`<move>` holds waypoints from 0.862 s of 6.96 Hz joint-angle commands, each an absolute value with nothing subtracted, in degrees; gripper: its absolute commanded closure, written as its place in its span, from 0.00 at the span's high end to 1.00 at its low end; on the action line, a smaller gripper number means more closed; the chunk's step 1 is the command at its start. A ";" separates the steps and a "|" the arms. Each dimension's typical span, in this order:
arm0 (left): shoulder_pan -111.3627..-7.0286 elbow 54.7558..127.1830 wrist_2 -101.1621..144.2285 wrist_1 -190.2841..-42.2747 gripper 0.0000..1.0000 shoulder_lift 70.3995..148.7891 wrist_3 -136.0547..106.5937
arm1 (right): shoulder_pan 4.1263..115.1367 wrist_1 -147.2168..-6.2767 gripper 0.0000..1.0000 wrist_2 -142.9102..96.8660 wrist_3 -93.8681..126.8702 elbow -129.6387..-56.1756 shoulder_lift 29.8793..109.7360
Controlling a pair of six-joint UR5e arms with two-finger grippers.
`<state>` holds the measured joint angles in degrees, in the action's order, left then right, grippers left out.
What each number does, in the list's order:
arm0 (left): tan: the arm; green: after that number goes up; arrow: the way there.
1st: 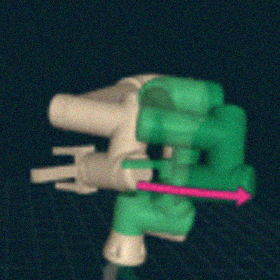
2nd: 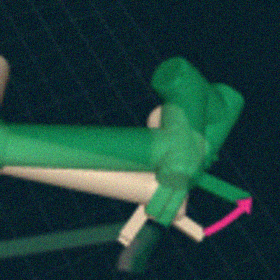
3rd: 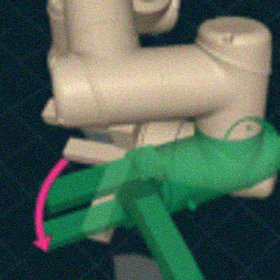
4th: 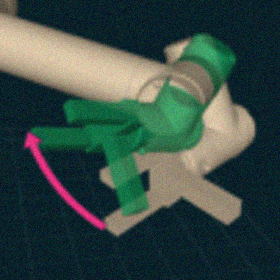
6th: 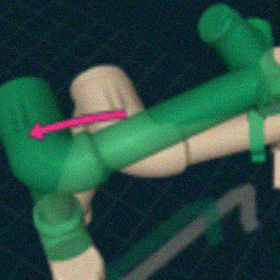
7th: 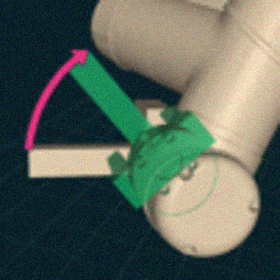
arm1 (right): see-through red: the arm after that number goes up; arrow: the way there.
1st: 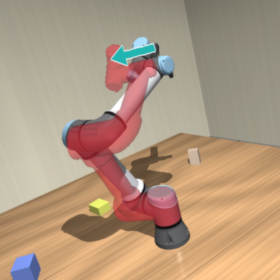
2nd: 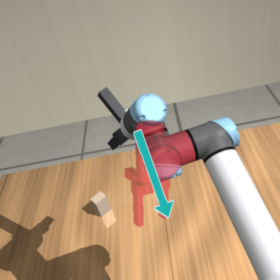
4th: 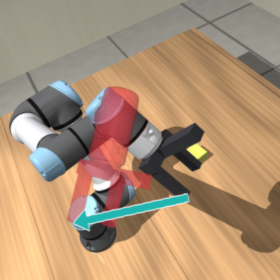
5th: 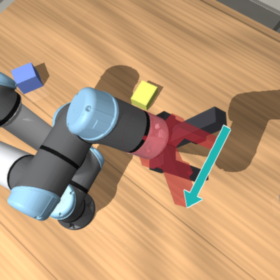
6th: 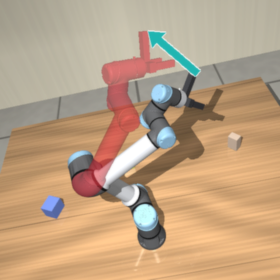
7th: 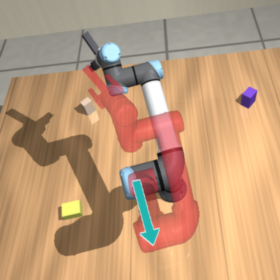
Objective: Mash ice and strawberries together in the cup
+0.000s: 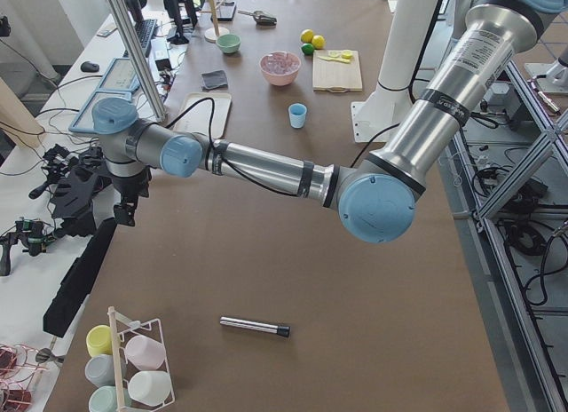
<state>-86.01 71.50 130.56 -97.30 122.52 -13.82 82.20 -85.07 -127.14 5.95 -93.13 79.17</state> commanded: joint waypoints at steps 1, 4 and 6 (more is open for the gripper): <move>-83.41 75.20 130.51 -97.30 0.98 122.26 -18.36 | 83.15 -85.34 1.00 -128.14 5.19 -92.82 79.28; -83.32 75.85 130.52 -96.59 0.98 121.99 -18.37 | 83.75 -85.25 1.00 -128.32 5.01 -93.25 79.80; -85.94 74.02 129.90 -97.03 0.98 118.92 -17.49 | 84.98 -85.43 1.00 -128.32 5.01 -92.99 79.72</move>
<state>-84.19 75.26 130.19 -96.84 120.28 -17.85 84.21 -85.34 -128.31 5.02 -93.12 79.76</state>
